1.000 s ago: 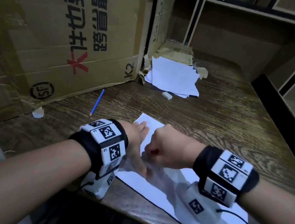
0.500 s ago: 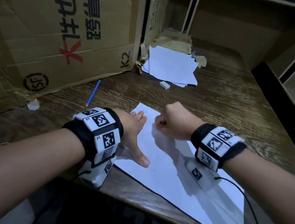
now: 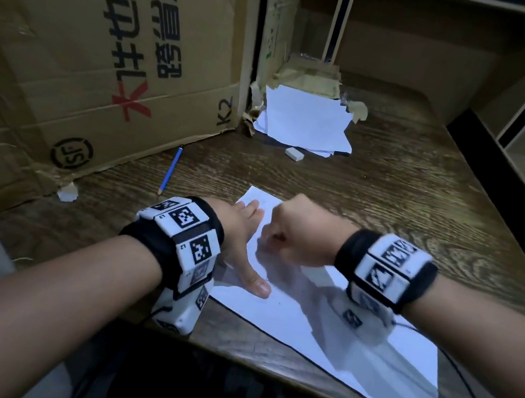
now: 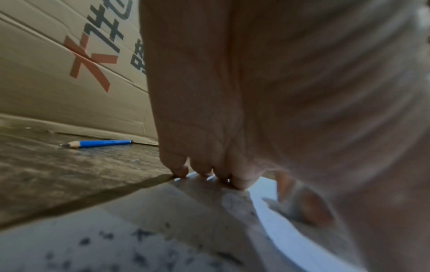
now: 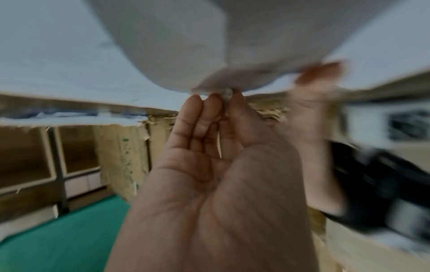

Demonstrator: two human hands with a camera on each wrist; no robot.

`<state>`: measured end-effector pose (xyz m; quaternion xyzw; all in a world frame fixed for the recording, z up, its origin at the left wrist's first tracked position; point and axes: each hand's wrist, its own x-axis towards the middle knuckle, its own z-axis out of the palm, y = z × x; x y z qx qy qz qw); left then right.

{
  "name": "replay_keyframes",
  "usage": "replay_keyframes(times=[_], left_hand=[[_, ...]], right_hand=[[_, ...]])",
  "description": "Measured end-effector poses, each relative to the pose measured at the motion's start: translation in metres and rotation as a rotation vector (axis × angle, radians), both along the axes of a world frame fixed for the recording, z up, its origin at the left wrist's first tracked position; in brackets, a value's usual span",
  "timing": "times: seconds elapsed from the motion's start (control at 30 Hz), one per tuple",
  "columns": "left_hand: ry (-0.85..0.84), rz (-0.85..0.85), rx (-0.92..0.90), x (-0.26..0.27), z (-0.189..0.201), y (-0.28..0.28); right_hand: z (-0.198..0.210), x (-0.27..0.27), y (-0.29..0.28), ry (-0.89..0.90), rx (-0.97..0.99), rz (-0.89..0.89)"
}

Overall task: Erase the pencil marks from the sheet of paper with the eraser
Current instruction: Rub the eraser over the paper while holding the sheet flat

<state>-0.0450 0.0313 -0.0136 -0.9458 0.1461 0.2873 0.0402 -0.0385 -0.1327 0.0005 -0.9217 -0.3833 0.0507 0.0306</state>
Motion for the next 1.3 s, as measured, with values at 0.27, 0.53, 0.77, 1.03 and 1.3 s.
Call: replay_keyframes(times=[0.27, 0.53, 0.77, 1.03, 1.3], left_hand=[[0.024, -0.001, 0.039, -0.001, 0.005, -0.004], [0.001, 0.002, 0.068, -0.001, -0.001, -0.008], [0.005, 0.007, 0.072, -0.002, 0.003, -0.008], [-0.005, -0.009, 0.09, -0.001, 0.005, -0.008], [0.023, 0.012, 0.097, -0.001, 0.005, -0.01]], right_hand=[[-0.001, 0.004, -0.019, 0.005, -0.065, 0.066], [0.0, -0.027, -0.012, 0.136, -0.077, 0.138], [-0.002, -0.012, -0.023, 0.05, 0.03, -0.013], [0.002, -0.01, -0.056, -0.018, 0.059, 0.011], [-0.003, -0.037, -0.05, 0.084, 0.04, 0.087]])
